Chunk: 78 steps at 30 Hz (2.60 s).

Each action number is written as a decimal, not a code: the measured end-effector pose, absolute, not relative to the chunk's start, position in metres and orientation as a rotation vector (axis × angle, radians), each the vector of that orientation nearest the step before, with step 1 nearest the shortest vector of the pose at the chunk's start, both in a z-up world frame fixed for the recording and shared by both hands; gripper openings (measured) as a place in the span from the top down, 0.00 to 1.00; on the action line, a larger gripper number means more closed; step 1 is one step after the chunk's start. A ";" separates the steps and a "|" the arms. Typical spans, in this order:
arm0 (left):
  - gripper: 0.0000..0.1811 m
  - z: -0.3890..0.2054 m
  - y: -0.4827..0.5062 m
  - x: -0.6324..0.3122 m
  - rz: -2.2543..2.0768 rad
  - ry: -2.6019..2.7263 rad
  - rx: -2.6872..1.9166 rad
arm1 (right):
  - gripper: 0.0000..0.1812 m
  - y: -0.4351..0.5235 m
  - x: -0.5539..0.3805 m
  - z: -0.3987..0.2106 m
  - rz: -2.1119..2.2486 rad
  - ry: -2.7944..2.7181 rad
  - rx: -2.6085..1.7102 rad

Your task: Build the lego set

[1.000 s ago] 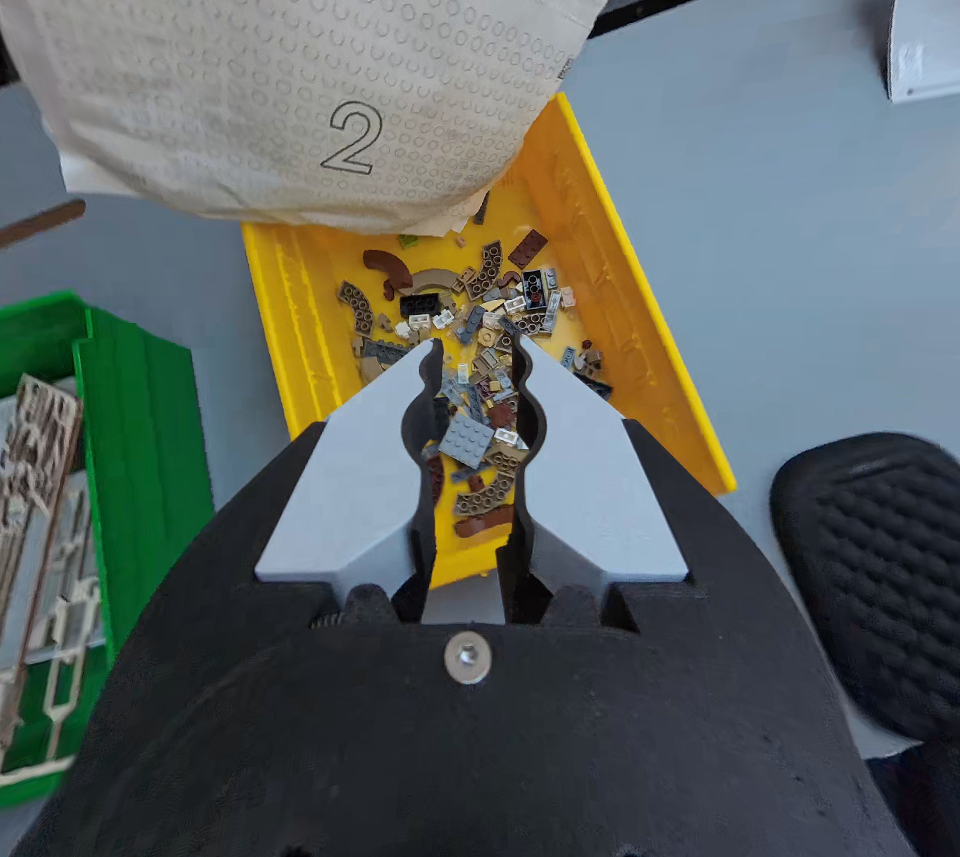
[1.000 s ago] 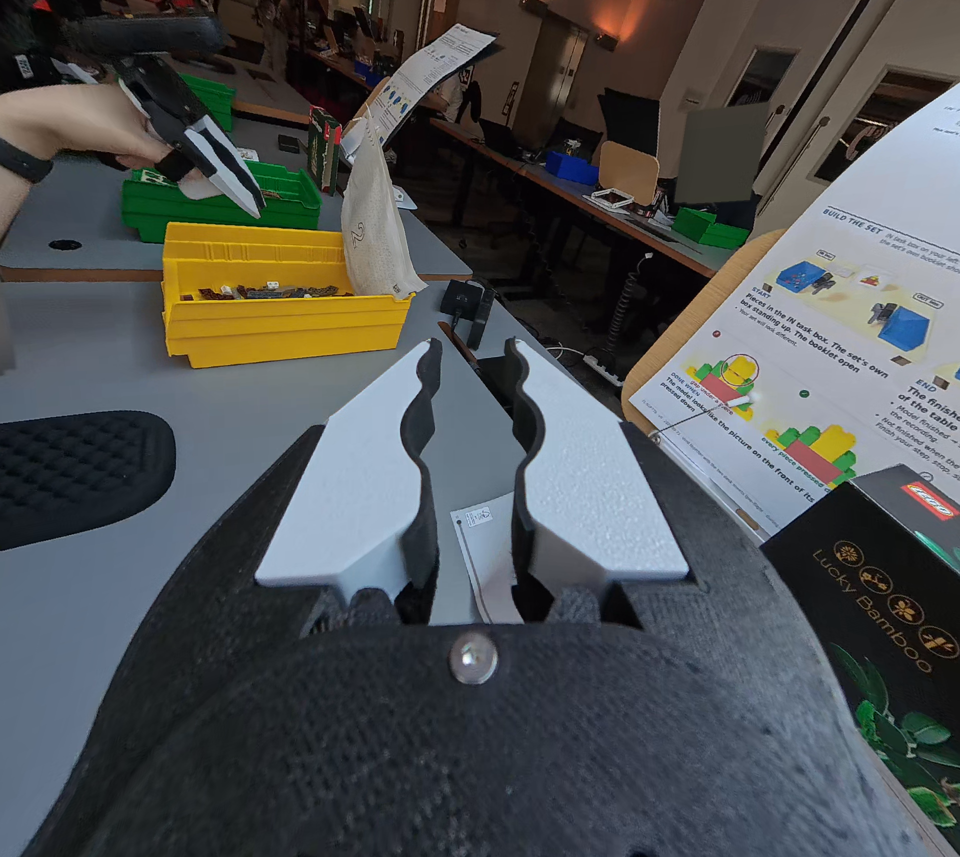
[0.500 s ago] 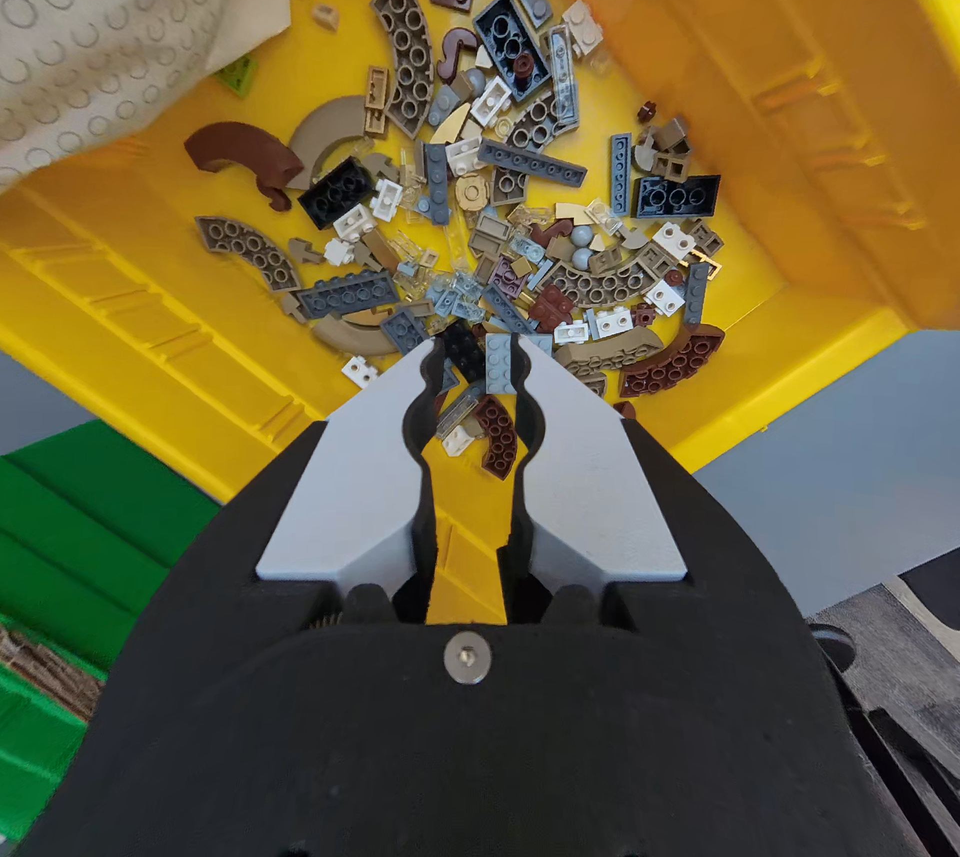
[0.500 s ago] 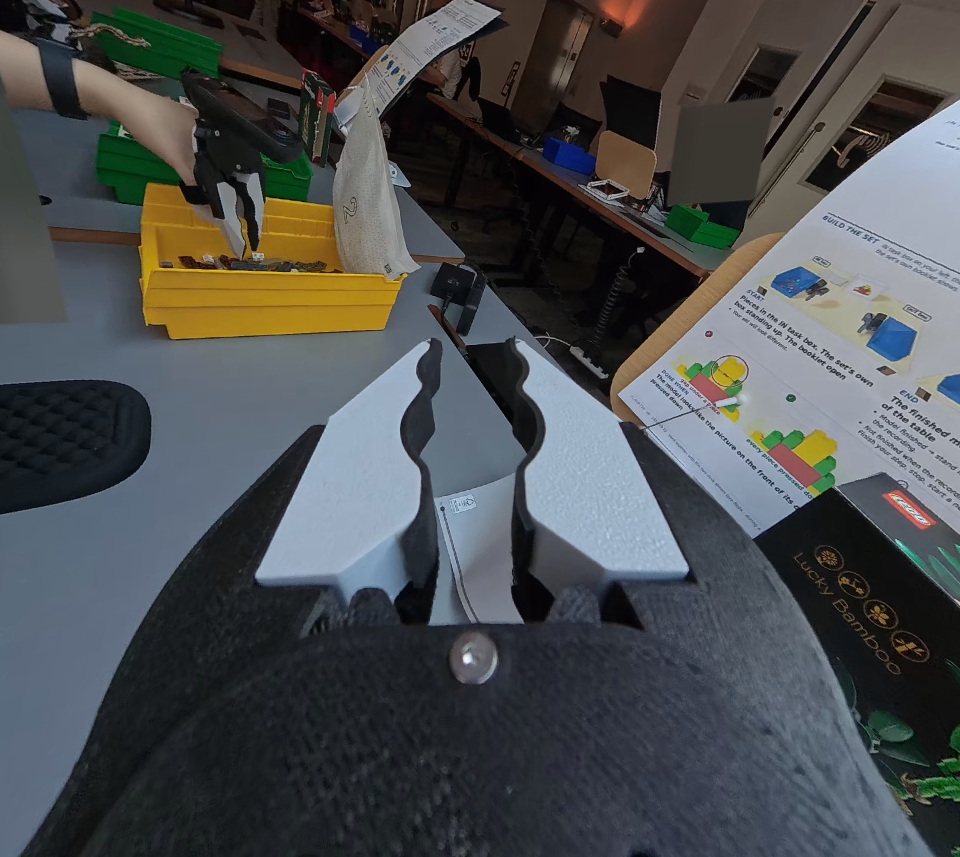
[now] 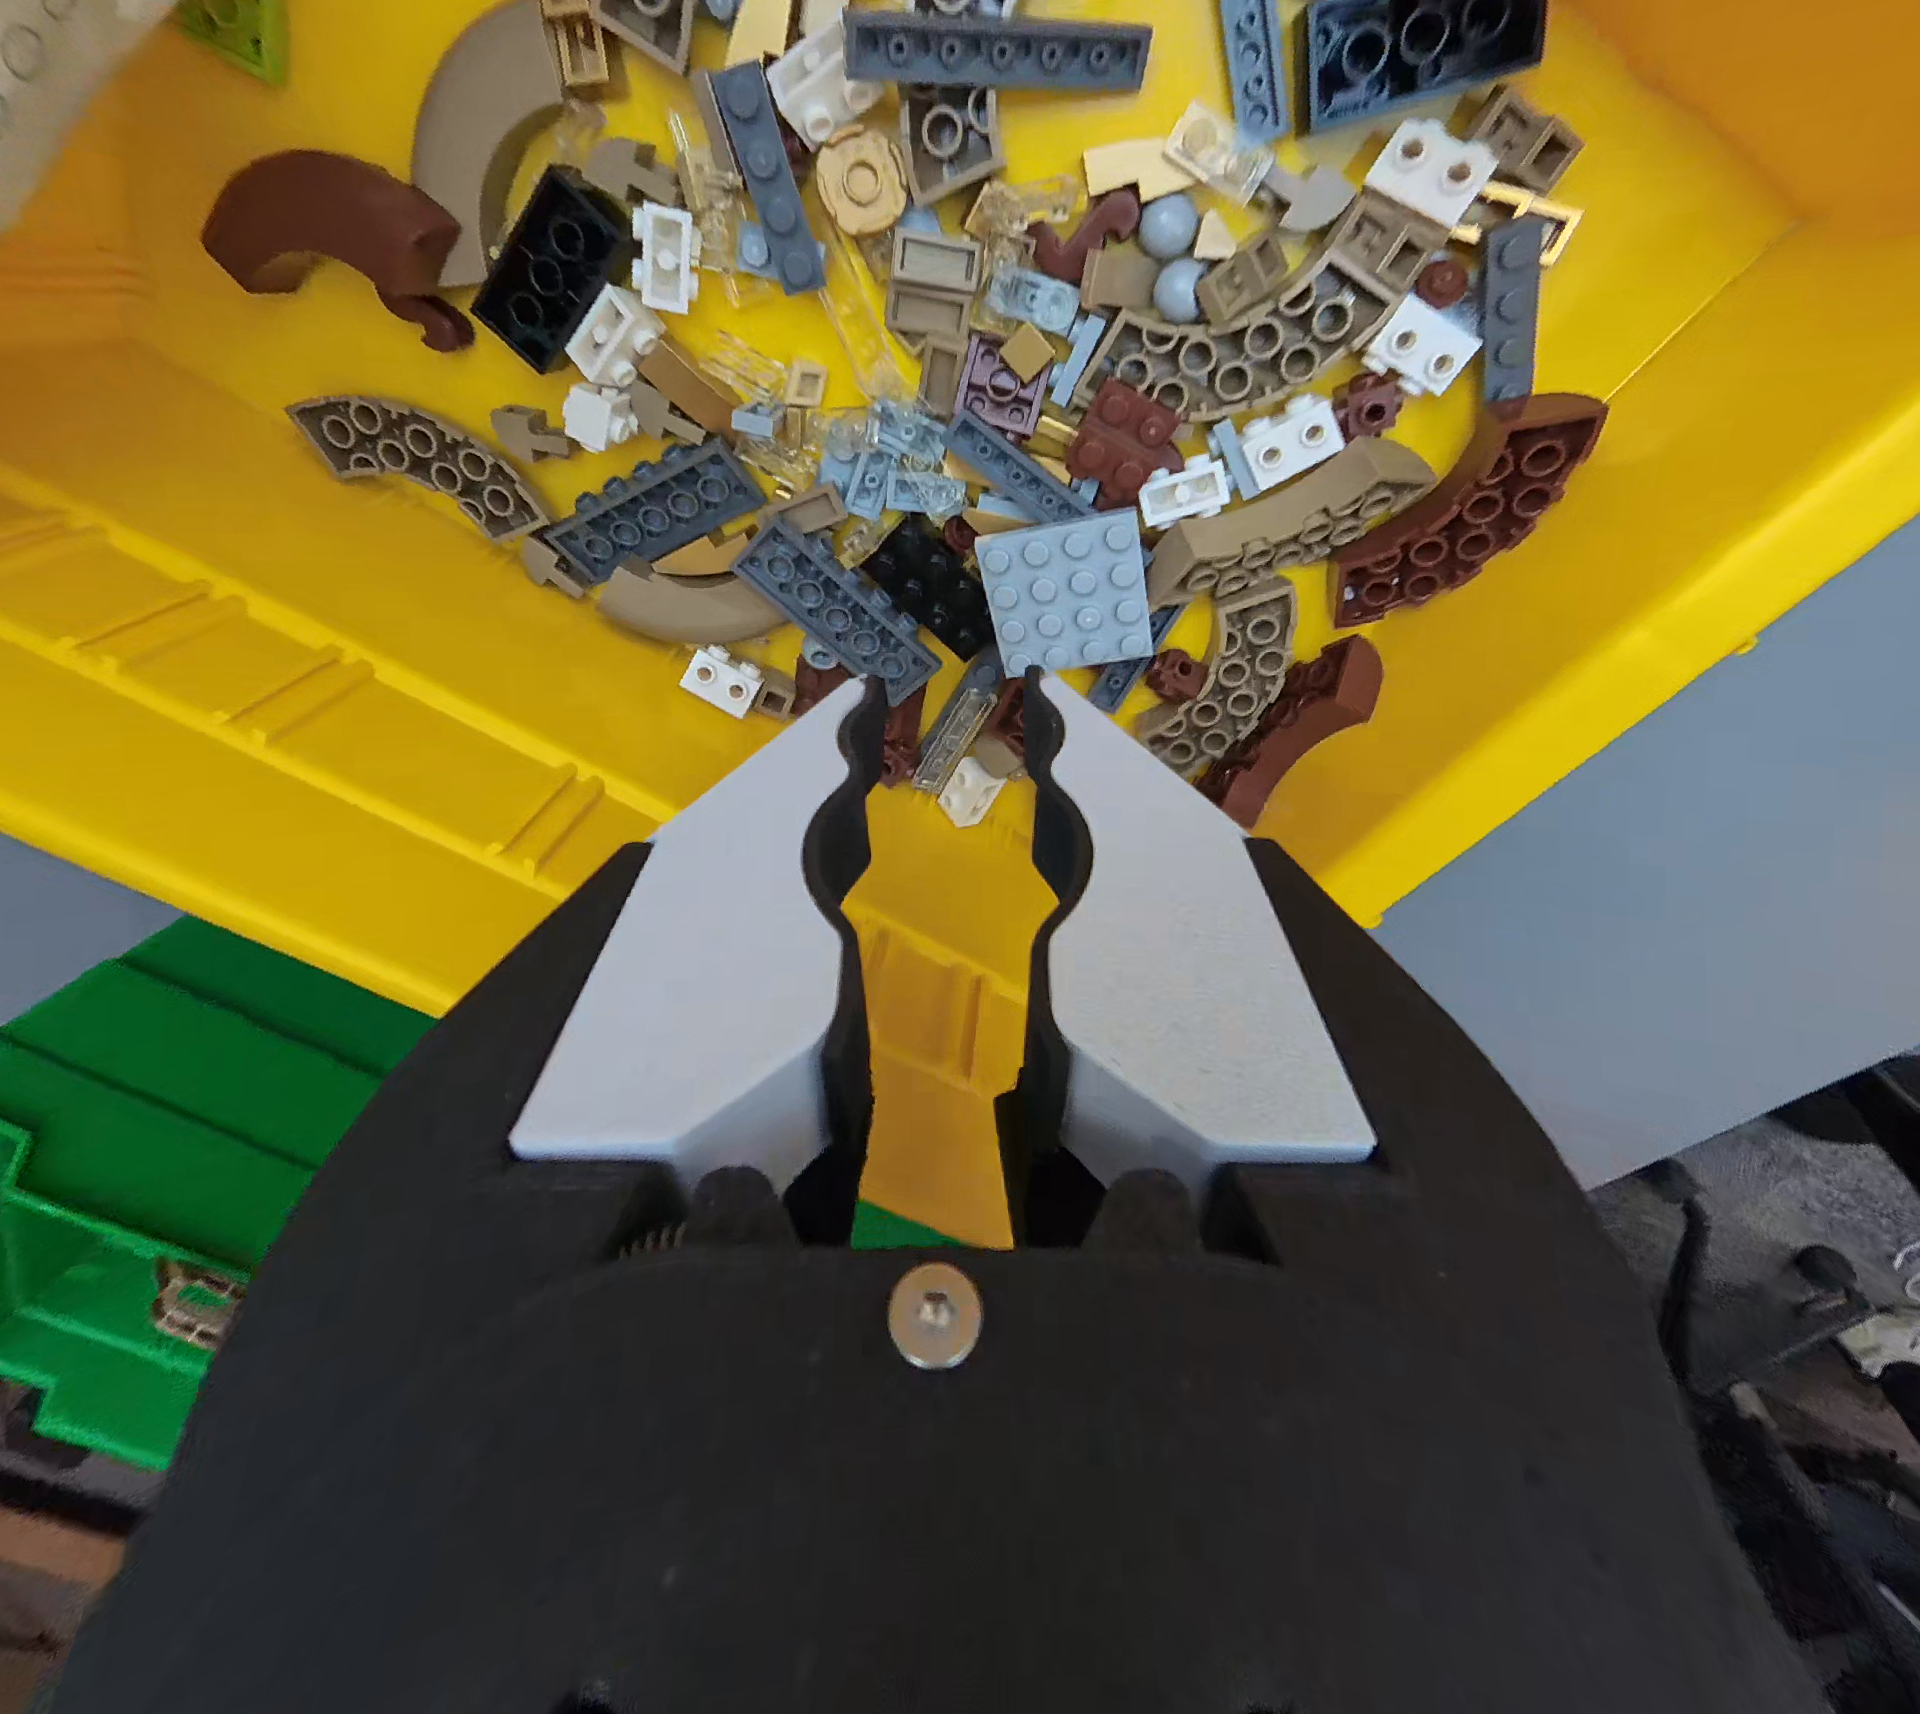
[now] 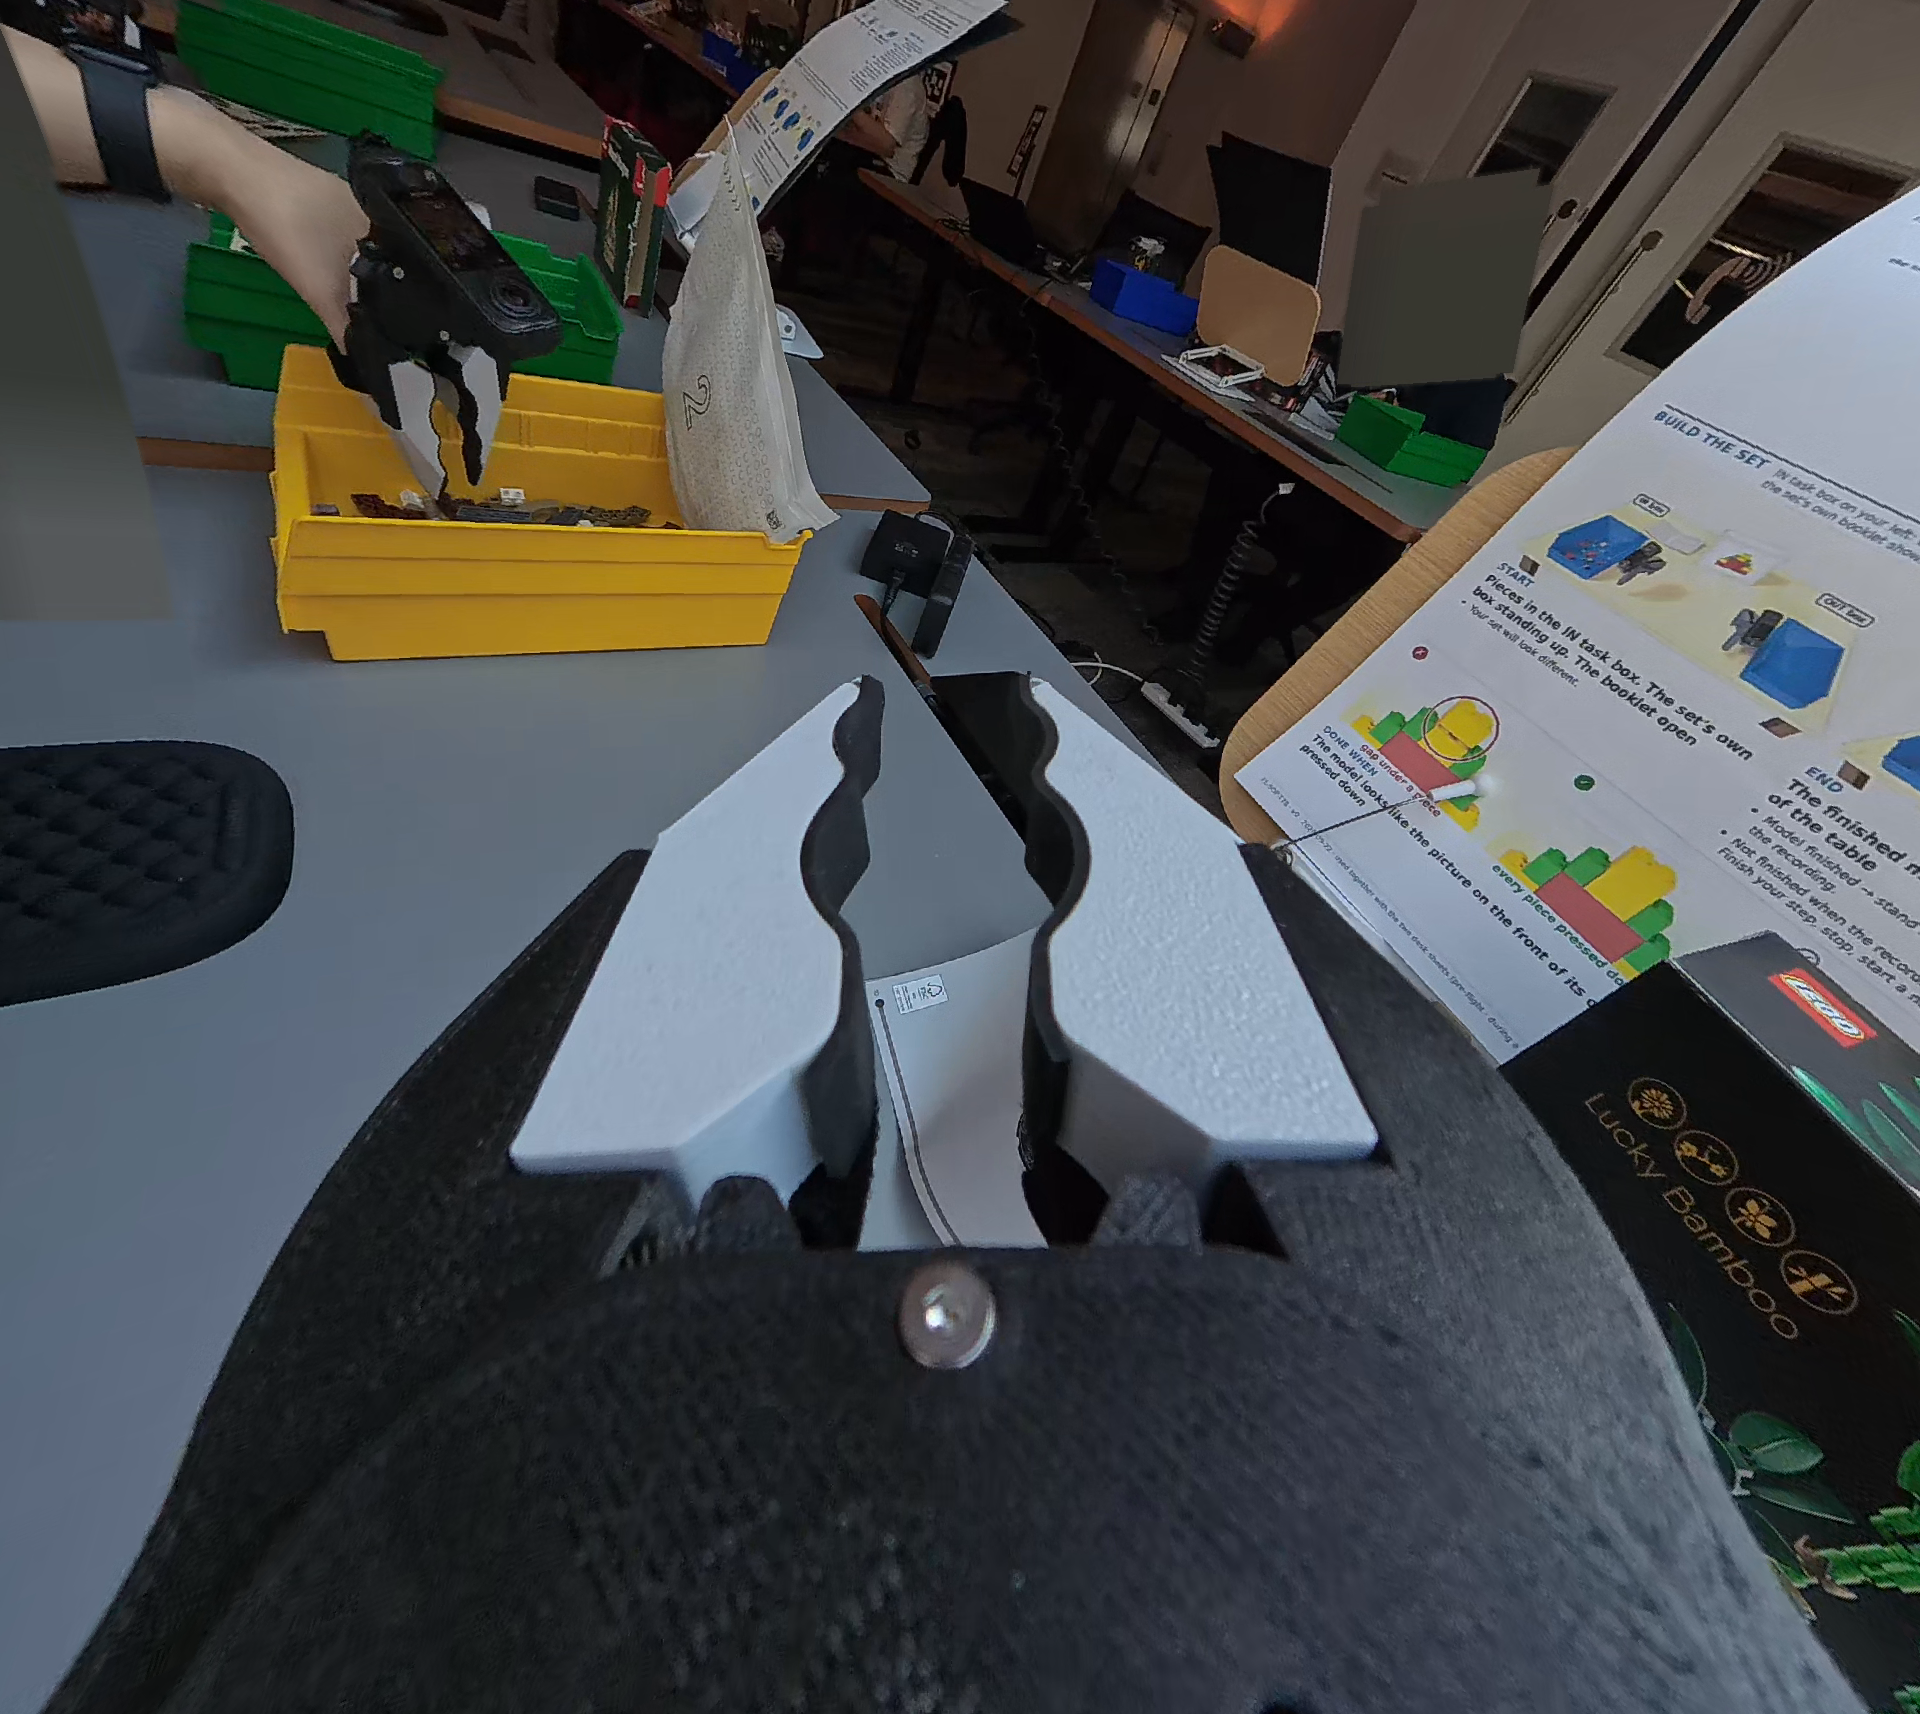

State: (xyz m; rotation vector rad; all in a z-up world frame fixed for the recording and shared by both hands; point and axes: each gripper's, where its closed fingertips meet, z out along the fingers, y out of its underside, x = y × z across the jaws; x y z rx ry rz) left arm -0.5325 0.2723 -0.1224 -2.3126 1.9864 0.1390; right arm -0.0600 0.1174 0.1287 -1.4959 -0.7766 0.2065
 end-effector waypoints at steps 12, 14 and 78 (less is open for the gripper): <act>0.90 -0.130 0.283 -0.552 0.370 2.093 -2.265 | 0.87 0.120 -0.057 0.125 0.202 -0.777 -1.509; 0.90 -0.127 0.285 -0.554 0.448 2.154 -2.204 | 0.87 0.121 -0.056 0.123 0.202 -0.777 -1.513; 0.97 -0.151 0.201 -0.453 -0.281 2.501 -1.830 | 0.85 0.134 -0.066 0.097 0.250 -0.804 -1.586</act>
